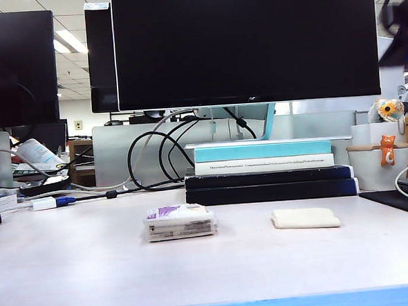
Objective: Pick up a packet of tissues from the table with the left hand, then take a tissue from it with the right hand.
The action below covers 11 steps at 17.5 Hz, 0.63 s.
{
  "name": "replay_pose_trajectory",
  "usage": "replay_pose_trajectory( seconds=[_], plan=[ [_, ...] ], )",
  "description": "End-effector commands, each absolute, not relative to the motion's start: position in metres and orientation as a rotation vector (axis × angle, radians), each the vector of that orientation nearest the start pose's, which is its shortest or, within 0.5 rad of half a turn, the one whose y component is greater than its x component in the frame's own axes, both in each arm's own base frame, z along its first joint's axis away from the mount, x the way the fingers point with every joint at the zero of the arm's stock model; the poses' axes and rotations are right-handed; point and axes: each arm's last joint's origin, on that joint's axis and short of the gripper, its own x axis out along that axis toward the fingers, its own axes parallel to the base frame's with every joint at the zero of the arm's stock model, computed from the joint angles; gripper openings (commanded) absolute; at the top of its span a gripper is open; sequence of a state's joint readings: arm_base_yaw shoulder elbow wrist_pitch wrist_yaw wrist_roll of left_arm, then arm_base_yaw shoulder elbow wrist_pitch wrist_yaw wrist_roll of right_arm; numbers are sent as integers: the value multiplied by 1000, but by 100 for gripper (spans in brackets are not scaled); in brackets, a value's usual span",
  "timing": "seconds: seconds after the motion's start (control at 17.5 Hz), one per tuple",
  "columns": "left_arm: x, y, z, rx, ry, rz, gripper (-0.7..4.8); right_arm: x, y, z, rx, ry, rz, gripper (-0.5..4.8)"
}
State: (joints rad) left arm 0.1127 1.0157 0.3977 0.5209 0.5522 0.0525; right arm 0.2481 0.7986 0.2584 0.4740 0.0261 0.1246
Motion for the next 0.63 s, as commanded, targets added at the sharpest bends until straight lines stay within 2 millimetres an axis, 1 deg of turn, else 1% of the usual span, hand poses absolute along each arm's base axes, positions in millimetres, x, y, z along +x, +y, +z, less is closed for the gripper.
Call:
replay_pose_trajectory(
  seconds=[0.06,0.11,0.23,0.29,0.34,0.4,0.46,0.51,0.63],
  plan=[
    [190,8,231,38,11,-358,479,152,38,216,110,-59,212,197],
    [182,8,229,38,-5,-324,479,147,35,216,113,-89,171,197],
    [168,8,224,33,-34,-272,474,137,32,216,122,-141,160,197],
    [154,6,219,38,-69,-270,455,129,30,214,128,-174,150,197],
    [145,5,215,39,-100,-259,445,124,28,210,130,-180,143,197],
    [132,5,212,34,-156,-240,423,120,27,197,127,-166,126,197],
    [129,5,211,29,-168,-233,420,119,26,192,125,-156,122,197],
    [124,5,208,14,-162,-178,383,118,26,179,119,-122,118,197],
    [118,6,201,2,-117,-135,364,119,26,170,70,-34,104,197]
  ],
)
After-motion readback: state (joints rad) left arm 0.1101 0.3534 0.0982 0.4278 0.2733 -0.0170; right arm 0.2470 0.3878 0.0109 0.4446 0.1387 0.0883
